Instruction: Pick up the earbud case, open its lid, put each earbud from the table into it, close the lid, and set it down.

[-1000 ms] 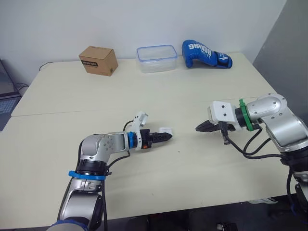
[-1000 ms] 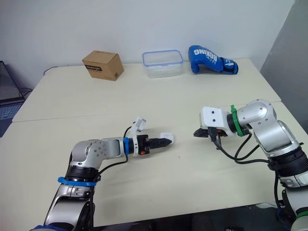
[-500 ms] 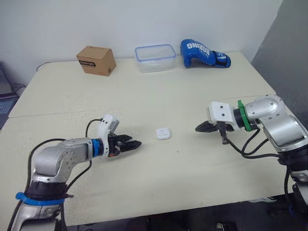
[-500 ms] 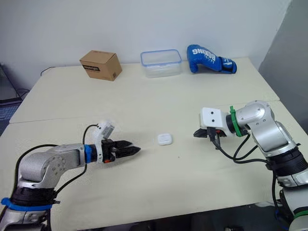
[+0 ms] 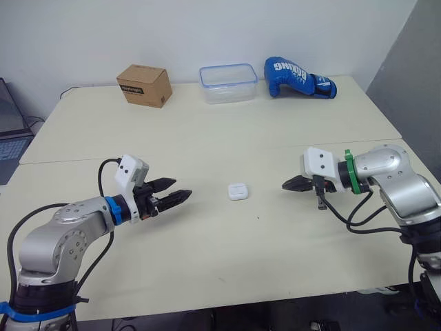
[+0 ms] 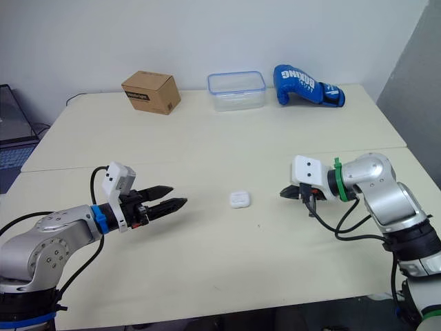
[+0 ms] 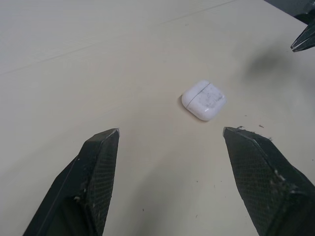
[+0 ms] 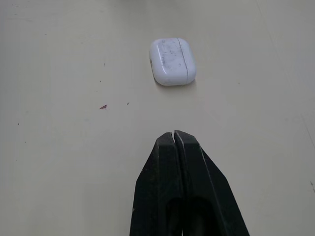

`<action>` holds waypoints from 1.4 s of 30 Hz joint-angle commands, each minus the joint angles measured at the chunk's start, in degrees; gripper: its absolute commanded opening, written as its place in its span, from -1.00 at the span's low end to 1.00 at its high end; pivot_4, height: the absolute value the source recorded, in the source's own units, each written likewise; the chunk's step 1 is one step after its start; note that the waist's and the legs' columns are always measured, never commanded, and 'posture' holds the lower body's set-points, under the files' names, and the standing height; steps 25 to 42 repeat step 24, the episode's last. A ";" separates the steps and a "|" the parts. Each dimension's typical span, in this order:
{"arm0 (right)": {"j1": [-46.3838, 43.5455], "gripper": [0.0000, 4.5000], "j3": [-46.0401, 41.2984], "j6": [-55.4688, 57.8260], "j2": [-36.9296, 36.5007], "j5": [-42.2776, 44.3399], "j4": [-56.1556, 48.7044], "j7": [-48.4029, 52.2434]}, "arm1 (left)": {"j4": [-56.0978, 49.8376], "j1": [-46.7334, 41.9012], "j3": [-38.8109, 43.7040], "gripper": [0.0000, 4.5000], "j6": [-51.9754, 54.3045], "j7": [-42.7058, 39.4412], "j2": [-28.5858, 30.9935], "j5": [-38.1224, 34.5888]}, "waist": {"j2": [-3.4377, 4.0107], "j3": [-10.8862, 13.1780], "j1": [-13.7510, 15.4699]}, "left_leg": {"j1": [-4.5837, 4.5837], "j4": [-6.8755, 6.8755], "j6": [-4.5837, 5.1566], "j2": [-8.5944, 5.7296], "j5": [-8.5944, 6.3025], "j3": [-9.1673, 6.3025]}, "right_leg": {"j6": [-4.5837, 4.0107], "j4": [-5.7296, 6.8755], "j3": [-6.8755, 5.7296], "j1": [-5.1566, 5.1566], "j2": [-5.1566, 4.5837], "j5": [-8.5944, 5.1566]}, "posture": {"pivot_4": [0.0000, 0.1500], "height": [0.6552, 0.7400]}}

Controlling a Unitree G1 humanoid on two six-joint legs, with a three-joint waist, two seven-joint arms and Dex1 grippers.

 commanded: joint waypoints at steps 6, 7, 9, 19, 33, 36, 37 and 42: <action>11.56 -1.00 -11.76 15.37 -3.08 9.70 -17.10 -5.44 | -9.23 9.91 8.61 0.57 -4.25 3.60 -1.47 -1.50 | 0.00 0.00 0.12 | 0.00 -0.01 0.00 0.02 0.00 -0.02 | 0.00 0.03 -0.01 0.00 0.01 0.00 | 1.00 1.00; 13.71 -1.00 -12.88 17.52 -3.37 11.08 -19.60 -6.16 | -10.63 12.04 9.04 0.57 -4.65 3.98 -2.05 -1.51 | 0.00 0.00 0.13 | 0.00 -0.03 0.01 0.03 -0.01 -0.01 | 0.00 -0.01 0.00 0.02 0.01 0.00 | 1.00 1.00; 18.45 -1.00 -14.81 20.80 -4.12 13.49 -24.04 -7.32 | -13.38 16.71 9.32 0.57 -5.29 4.98 -3.43 -1.27 | 0.00 0.00 0.20 | 0.00 -0.06 0.02 0.04 -0.02 0.00 | -0.01 -0.08 0.01 0.04 0.01 0.00 | 1.00 1.00; 28.21 -1.00 -16.35 24.64 -5.80 17.28 -30.51 -12.19 | -18.56 28.84 7.45 0.57 -10.28 7.97 -8.73 1.04 | -0.01 0.01 0.28 | 0.73 -0.05 0.29 0.04 -0.16 0.01 | -0.01 -0.13 -0.05 0.84 0.04 -0.03 | 1.00 1.00; 28.03 -1.00 -15.48 24.25 -6.54 18.26 -30.17 -13.09 | -17.96 29.18 7.32 0.57 -12.28 7.81 -8.72 1.19 | -0.02 0.01 0.29 | 0.85 -0.08 0.34 0.04 -0.19 0.02 | 0.00 -0.23 -0.04 0.99 0.04 -0.03 | 1.00 1.00; 28.03 -1.00 -15.48 24.25 -6.54 18.26 -30.17 -13.09 | -17.96 29.18 7.32 0.57 -12.28 7.81 -8.72 1.19 | -0.02 0.01 0.29 | 0.85 -0.08 0.34 0.04 -0.19 0.02 | 0.00 -0.23 -0.04 0.99 0.04 -0.03 | 1.00 1.00; 28.03 -1.00 -15.48 24.25 -6.54 18.26 -30.17 -13.09 | -17.96 29.18 7.32 0.57 -12.28 7.81 -8.72 1.19 | -0.02 0.01 0.29 | 0.85 -0.08 0.34 0.04 -0.19 0.02 | 0.00 -0.23 -0.04 0.99 0.04 -0.03 | 1.00 1.00; 28.03 -1.00 -15.48 24.25 -6.54 18.26 -30.17 -13.09 | -17.96 29.18 7.32 0.57 -12.28 7.81 -8.72 1.19 | -0.02 0.01 0.29 | 0.85 -0.08 0.34 0.04 -0.19 0.02 | 0.00 -0.23 -0.04 0.99 0.04 -0.03 | 1.00 1.00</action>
